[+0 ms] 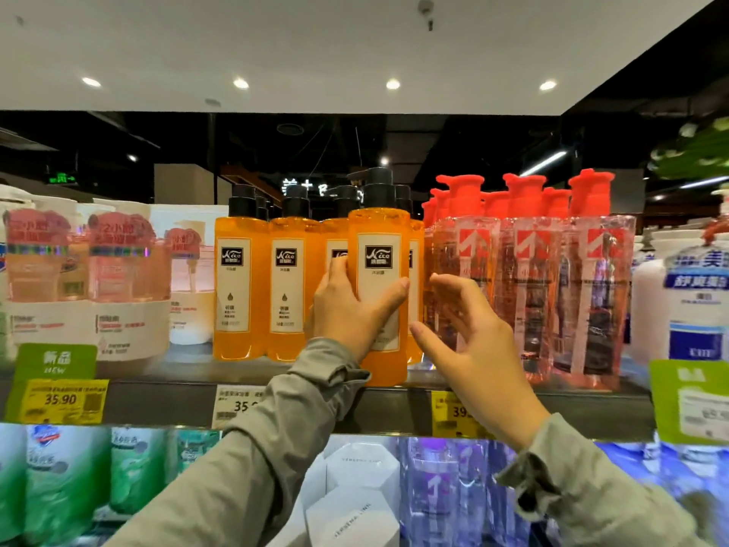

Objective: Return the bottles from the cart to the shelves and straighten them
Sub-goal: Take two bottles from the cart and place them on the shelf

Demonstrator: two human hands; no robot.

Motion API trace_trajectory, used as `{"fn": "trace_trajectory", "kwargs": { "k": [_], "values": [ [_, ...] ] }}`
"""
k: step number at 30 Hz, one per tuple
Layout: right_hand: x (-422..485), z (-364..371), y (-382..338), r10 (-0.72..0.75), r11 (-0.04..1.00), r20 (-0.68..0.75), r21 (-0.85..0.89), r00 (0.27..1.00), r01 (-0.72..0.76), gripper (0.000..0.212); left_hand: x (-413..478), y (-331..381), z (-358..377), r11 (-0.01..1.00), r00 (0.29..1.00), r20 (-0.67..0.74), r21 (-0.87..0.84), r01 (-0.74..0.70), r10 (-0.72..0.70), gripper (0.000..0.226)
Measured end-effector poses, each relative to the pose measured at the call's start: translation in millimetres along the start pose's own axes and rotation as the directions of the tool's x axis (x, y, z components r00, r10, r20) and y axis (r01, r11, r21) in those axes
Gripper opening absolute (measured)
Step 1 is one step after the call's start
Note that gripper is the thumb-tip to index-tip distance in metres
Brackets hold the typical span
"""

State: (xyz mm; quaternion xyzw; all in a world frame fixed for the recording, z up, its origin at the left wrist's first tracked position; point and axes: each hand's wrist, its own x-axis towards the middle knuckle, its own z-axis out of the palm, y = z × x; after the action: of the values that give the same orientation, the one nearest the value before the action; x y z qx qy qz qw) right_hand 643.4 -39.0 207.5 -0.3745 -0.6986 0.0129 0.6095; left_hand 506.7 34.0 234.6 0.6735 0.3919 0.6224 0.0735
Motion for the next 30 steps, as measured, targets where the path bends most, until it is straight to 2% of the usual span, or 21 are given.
{"fn": "trace_trajectory", "kwargs": {
  "k": [4, 11, 20, 22, 25, 30],
  "values": [
    [-1.9, -6.9, -1.8, -0.005, 1.000, -0.055, -0.018, 0.998, 0.004, 0.041, 0.4, 8.8, 8.9, 0.995, 1.000, 0.000, 0.104, 0.011, -0.011, 0.075],
    [-3.7, -13.4, 0.1, 0.026, 0.997, -0.146, -0.062, 0.989, -0.035, 0.037, -4.6, 26.1, 19.1, 0.977, 0.993, 0.107, 0.213, 0.023, -0.047, 0.081],
    [-10.3, -18.9, -2.9, 0.070, 0.997, -0.031, -0.038, 0.997, -0.071, 0.041, -12.6, 21.8, 11.9, 0.984, 0.985, 0.170, 0.180, -0.004, -0.027, 0.103],
    [-9.7, -20.1, -6.8, 0.082, 0.996, -0.034, -0.030, 0.996, -0.083, 0.040, -18.6, 18.1, 6.5, 0.992, 0.992, 0.127, 0.123, -0.023, 0.008, 0.098],
    [-8.8, -23.4, -12.3, 0.092, 0.996, -0.039, -0.014, 0.995, -0.093, 0.038, -28.6, 18.2, -4.3, 0.992, 0.997, 0.050, 0.115, -0.057, 0.051, 0.076],
    [-16.8, -25.9, -20.2, 0.073, 0.996, -0.008, 0.050, 0.997, -0.072, 0.042, -50.4, 31.1, -24.6, 0.988, 0.985, 0.121, 0.077, -0.132, 0.122, 0.051]
  ]
}}
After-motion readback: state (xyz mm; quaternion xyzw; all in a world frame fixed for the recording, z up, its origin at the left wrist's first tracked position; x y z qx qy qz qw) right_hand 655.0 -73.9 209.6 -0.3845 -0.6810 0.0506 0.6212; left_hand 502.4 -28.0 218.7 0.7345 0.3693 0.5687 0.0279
